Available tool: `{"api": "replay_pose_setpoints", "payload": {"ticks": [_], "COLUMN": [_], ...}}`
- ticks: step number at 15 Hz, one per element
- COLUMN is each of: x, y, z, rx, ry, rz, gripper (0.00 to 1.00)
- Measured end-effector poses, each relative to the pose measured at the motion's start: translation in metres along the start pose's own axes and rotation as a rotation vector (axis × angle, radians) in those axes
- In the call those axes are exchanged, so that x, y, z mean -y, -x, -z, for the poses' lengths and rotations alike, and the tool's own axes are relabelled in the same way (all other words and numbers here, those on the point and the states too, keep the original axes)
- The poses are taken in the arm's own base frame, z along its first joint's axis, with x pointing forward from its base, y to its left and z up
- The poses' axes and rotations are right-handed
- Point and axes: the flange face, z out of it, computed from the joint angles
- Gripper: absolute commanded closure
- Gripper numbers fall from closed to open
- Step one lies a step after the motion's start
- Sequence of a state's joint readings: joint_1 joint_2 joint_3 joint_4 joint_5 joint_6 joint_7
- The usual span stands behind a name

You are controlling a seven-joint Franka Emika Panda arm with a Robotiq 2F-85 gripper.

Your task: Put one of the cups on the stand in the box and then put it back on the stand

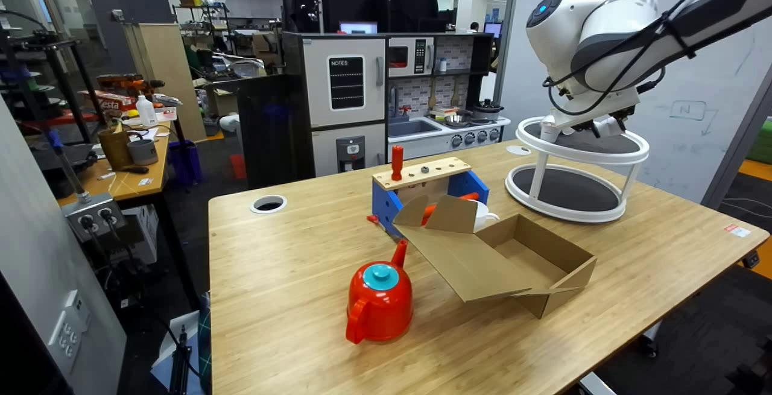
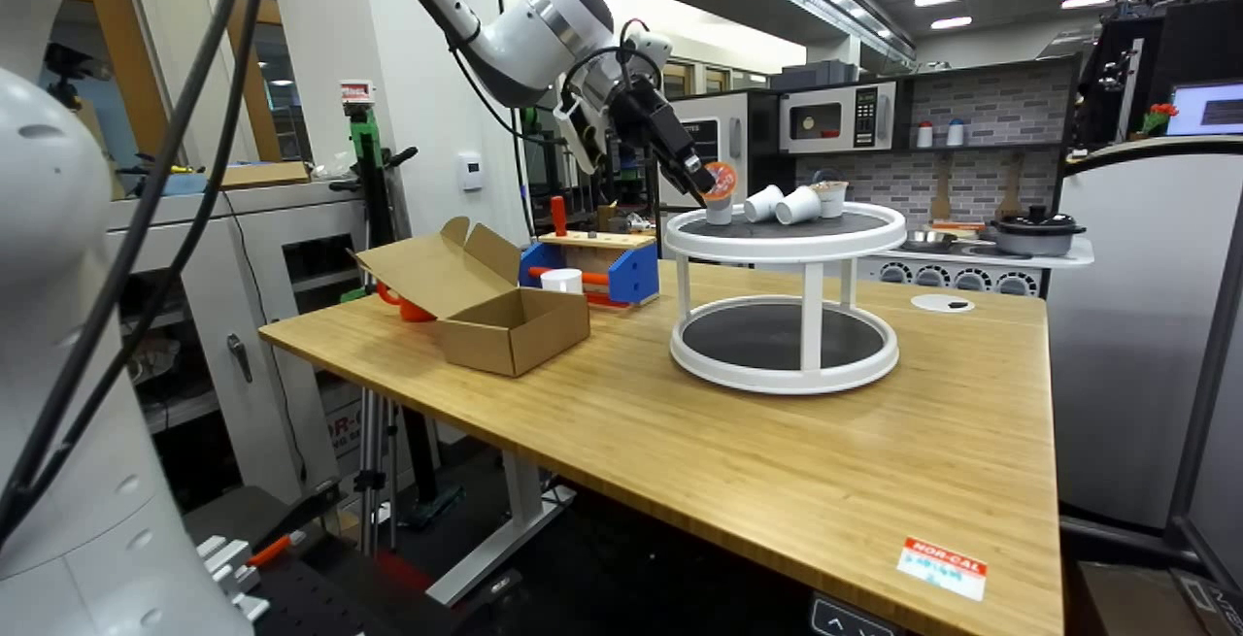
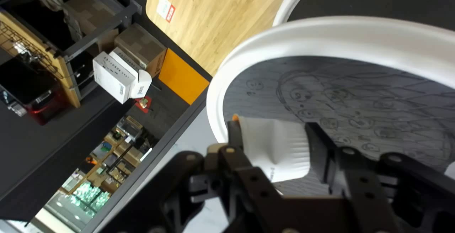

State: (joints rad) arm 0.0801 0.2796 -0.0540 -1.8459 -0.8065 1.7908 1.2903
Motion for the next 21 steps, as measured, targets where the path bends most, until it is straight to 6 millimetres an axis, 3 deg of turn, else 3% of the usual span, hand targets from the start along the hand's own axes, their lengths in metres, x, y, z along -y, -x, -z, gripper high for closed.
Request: {"api": "replay_pose_setpoints", "payload": {"ticks": [7,21], "x": [0.007,0.009], "y": [0.001,0.009], "z": [-0.007,-0.012], "rx": [-0.054,-0.029], "ry": [0.079,0.109], "rz": [0.043,0.392], "gripper": [0.78,0.78]}}
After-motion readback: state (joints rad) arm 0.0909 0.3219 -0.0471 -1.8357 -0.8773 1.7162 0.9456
